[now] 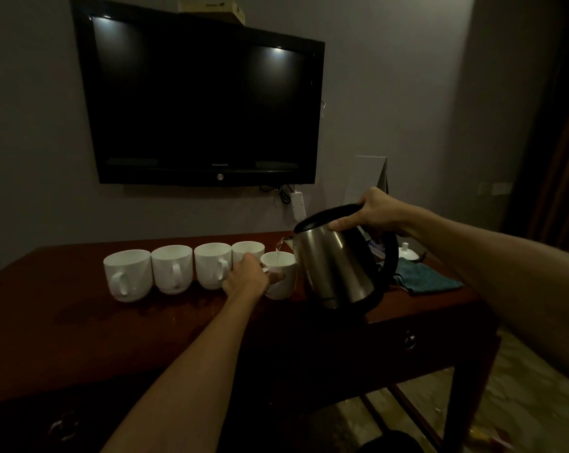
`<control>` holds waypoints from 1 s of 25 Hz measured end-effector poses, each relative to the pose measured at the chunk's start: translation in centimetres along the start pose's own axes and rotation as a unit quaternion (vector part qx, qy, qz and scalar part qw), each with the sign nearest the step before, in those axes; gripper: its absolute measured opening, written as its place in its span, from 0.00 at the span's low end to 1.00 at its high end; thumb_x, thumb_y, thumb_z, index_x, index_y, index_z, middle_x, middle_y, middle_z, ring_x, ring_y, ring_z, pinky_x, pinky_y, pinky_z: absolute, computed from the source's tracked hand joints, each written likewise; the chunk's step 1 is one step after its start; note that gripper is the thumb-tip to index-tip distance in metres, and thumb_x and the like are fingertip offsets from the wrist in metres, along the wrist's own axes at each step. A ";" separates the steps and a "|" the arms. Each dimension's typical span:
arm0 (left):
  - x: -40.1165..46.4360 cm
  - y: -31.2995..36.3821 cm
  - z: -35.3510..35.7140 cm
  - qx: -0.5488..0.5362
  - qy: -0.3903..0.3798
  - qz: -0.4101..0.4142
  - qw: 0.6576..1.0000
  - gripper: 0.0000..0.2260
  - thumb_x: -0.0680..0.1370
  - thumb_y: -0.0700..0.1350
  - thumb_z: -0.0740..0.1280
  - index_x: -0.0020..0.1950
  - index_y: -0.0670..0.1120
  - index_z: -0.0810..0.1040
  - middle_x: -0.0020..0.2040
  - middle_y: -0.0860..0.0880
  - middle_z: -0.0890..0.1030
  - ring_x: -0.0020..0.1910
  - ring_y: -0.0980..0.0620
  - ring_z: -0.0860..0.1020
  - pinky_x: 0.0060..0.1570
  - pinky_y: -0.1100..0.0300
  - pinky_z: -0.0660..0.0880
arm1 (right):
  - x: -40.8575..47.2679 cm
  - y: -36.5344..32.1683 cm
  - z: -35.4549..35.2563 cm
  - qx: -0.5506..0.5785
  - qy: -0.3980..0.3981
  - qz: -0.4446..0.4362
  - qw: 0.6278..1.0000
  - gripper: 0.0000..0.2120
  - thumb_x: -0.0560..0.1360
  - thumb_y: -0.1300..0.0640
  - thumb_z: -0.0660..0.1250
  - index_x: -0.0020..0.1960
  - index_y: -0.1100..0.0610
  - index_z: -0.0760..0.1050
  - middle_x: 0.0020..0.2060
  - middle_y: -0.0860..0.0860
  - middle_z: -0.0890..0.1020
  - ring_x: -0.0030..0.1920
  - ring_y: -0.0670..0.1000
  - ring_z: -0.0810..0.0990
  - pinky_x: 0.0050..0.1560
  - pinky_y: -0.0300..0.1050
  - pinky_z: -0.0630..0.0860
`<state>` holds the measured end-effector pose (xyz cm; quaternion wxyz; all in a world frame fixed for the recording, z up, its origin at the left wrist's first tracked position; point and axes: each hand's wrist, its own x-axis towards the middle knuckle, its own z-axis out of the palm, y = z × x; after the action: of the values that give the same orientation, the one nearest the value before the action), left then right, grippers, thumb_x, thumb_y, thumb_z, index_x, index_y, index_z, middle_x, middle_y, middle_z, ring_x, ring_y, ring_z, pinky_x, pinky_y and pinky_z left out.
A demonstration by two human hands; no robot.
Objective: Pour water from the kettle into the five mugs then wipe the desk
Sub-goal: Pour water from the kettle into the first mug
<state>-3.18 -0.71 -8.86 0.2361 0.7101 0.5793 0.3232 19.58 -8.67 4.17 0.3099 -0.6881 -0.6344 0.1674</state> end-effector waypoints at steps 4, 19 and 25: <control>-0.1 0.1 -0.2 0.004 0.003 0.001 1.000 0.22 0.73 0.56 0.73 0.62 0.46 0.77 0.57 0.47 0.79 0.64 0.46 0.72 0.59 0.51 0.66 | 0.0 -0.1 0.0 -0.004 -0.006 -0.003 1.000 0.20 0.67 0.47 0.78 0.45 0.64 0.80 0.31 0.50 0.77 0.30 0.47 0.76 0.25 0.37 0.71; -0.4 0.4 -0.3 0.010 -0.004 -0.006 1.000 0.22 0.75 0.55 0.71 0.64 0.45 0.75 0.65 0.43 0.75 0.71 0.42 0.66 0.58 0.52 0.67 | 0.3 -0.2 -0.1 -0.011 -0.012 -0.008 1.000 0.21 0.67 0.46 0.77 0.45 0.64 0.79 0.31 0.51 0.77 0.30 0.49 0.75 0.28 0.39 0.71; -0.1 0.1 -0.2 0.002 -0.013 -0.006 1.000 0.22 0.72 0.58 0.73 0.59 0.47 0.77 0.53 0.47 0.80 0.52 0.48 0.75 0.46 0.55 0.67 | 0.2 0.0 0.0 -0.003 -0.002 -0.003 1.000 0.18 0.68 0.48 0.78 0.39 0.62 0.79 0.22 0.46 0.77 0.26 0.46 0.75 0.24 0.37 0.70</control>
<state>-3.26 -0.82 -8.71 0.2440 0.7110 0.5814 0.3114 19.63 -8.46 4.25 0.3072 -0.6864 -0.6378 0.1661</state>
